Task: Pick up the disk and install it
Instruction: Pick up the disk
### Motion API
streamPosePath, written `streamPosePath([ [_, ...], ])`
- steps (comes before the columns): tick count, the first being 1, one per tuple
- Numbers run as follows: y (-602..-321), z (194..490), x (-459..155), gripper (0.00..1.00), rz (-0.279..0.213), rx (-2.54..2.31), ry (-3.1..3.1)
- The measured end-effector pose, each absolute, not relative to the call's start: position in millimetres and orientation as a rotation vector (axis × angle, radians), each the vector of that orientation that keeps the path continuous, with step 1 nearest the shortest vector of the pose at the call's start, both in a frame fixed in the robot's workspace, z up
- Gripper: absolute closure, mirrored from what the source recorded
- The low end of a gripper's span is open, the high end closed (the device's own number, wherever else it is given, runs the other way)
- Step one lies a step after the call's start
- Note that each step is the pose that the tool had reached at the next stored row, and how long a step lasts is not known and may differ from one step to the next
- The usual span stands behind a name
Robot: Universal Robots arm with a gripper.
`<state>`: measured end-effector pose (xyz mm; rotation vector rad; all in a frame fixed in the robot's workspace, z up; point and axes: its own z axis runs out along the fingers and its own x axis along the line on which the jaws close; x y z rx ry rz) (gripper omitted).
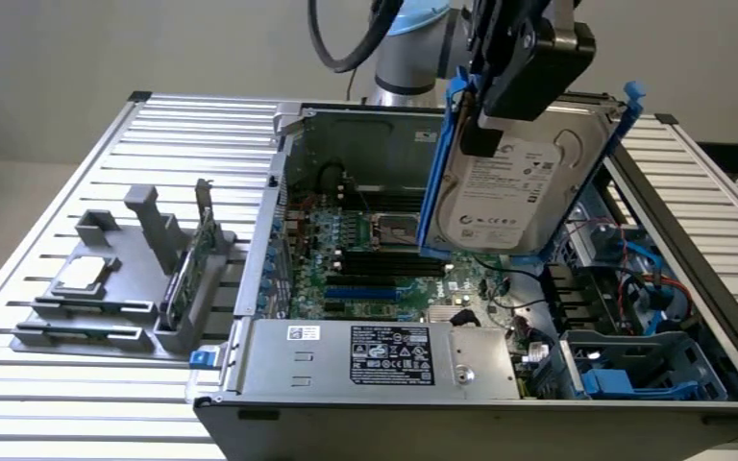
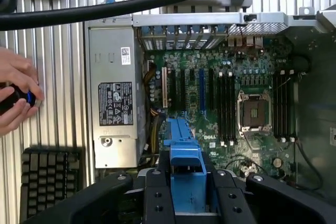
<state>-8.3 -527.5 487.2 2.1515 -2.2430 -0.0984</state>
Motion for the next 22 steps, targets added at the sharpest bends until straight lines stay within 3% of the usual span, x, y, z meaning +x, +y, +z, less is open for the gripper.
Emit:
streamPosePath([
  [22,-583,484,57,0.67,-0.098,2.151,-2.243],
])
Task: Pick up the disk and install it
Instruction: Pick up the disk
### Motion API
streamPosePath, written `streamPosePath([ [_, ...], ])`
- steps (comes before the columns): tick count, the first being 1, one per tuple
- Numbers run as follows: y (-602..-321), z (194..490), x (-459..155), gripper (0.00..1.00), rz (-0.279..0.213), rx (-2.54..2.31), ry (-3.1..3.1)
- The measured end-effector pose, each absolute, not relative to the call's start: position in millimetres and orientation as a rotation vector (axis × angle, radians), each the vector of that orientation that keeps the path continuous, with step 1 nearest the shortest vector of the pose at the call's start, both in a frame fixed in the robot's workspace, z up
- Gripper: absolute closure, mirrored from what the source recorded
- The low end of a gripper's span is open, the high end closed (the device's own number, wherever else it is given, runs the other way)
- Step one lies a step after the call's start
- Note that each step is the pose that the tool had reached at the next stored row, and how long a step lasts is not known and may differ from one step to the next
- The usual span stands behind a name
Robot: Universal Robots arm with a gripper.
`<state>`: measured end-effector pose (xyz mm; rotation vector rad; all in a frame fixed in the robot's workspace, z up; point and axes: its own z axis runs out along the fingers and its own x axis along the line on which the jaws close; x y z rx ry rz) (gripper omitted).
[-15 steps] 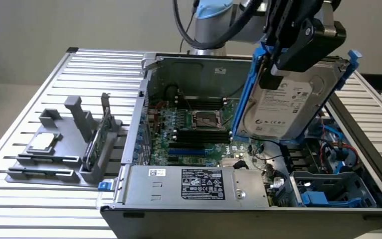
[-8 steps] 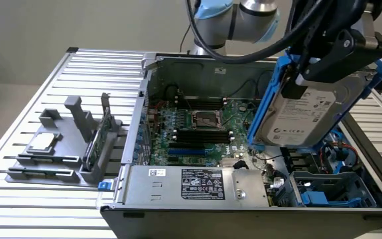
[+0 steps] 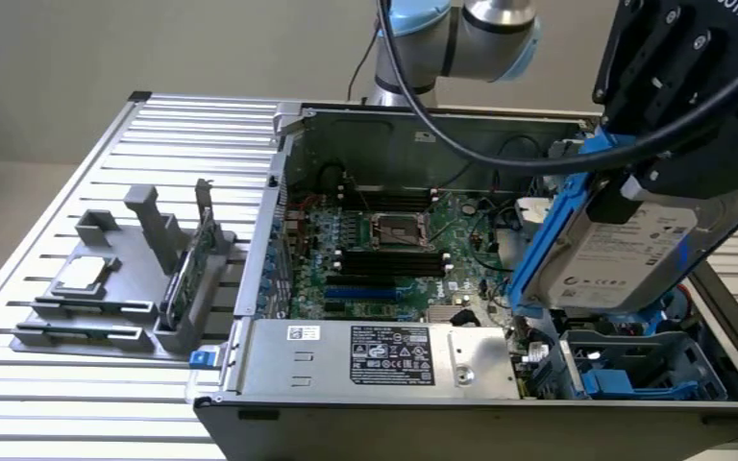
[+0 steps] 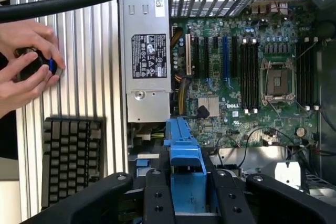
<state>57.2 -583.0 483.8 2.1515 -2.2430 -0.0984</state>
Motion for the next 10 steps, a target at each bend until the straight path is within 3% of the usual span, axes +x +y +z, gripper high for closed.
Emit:
streamPosePath([
  [10,-595,477,88,0.67,-0.098,2.156,-2.239],
])
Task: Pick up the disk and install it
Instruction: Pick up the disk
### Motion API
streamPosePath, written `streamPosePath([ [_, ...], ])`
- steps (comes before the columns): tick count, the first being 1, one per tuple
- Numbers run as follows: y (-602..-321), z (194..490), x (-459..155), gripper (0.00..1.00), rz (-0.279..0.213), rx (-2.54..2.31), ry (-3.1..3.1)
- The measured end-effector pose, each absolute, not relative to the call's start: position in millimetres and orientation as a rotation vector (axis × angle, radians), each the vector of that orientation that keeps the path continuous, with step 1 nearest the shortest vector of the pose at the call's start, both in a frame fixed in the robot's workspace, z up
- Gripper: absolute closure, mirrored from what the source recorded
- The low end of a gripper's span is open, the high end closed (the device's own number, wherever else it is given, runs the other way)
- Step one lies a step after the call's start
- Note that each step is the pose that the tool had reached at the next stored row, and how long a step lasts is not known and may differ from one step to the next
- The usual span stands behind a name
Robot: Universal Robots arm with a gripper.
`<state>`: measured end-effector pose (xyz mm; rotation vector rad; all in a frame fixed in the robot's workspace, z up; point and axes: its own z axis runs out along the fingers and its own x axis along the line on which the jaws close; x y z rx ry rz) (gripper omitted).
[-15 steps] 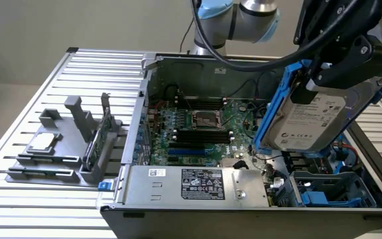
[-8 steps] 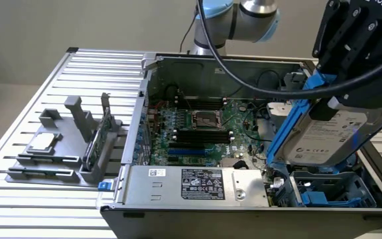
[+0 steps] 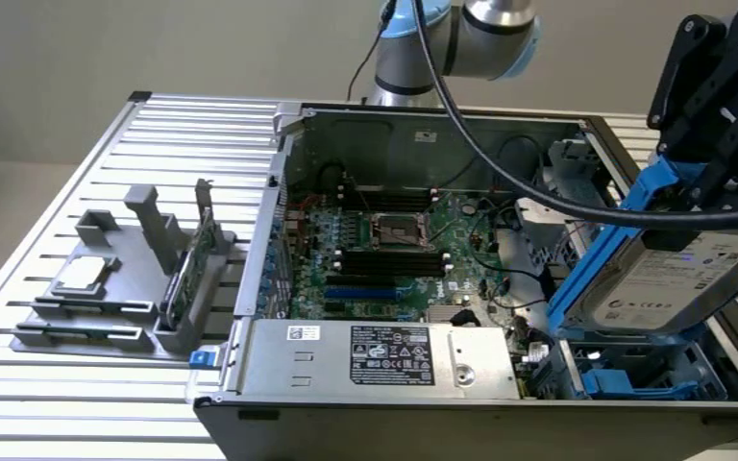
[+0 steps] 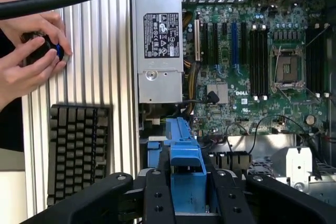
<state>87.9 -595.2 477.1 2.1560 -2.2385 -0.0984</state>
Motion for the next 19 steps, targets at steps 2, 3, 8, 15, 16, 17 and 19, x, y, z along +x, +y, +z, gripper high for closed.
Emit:
streamPosePath([
  [2,-595,475,95,0.67,-0.098,2.158,-2.237],
  [3,-595,473,99,0.67,-0.098,2.159,-2.236],
  [8,-596,465,108,0.67,-0.098,2.163,-2.231],
  [15,-599,457,114,0.67,-0.107,2.177,-2.225],
  [16,-600,456,114,0.67,-0.108,2.181,-2.222],
  [17,-601,455,114,0.67,-0.108,2.184,-2.218],
  [19,-602,454,115,0.67,-0.109,2.19,-2.213],
])
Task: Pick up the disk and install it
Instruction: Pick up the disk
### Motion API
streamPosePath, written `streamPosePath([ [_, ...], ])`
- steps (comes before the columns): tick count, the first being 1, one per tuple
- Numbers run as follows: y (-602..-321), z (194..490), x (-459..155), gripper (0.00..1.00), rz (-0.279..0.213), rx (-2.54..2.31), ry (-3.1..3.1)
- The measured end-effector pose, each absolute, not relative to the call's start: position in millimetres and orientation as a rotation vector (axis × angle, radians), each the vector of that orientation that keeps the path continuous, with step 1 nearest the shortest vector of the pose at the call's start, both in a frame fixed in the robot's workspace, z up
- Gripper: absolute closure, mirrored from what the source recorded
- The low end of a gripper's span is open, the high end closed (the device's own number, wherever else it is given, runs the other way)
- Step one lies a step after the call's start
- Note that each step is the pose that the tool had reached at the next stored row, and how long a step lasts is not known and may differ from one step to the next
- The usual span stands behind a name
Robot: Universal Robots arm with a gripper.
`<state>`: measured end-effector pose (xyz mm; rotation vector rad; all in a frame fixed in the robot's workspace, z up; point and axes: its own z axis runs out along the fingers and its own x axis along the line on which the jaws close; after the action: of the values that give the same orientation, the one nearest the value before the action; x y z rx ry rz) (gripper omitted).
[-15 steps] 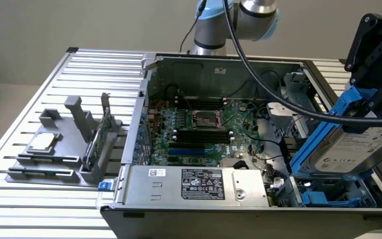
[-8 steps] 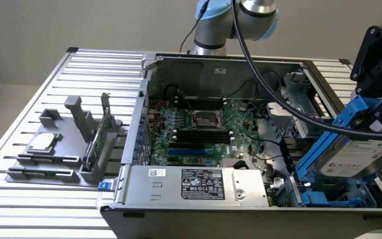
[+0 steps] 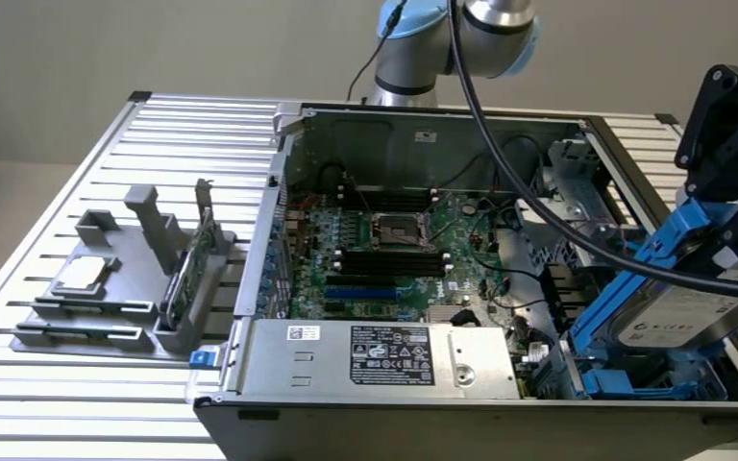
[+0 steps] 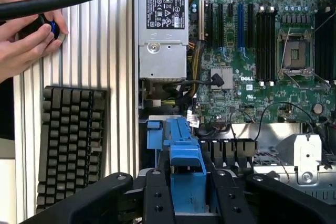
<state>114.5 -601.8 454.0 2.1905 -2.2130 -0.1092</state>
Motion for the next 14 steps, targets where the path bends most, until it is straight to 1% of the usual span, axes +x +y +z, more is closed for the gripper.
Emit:
streamPosePath([
  [14,-605.2,450.5,119.9,0.67,-0.116,2.223,-2.187],
])
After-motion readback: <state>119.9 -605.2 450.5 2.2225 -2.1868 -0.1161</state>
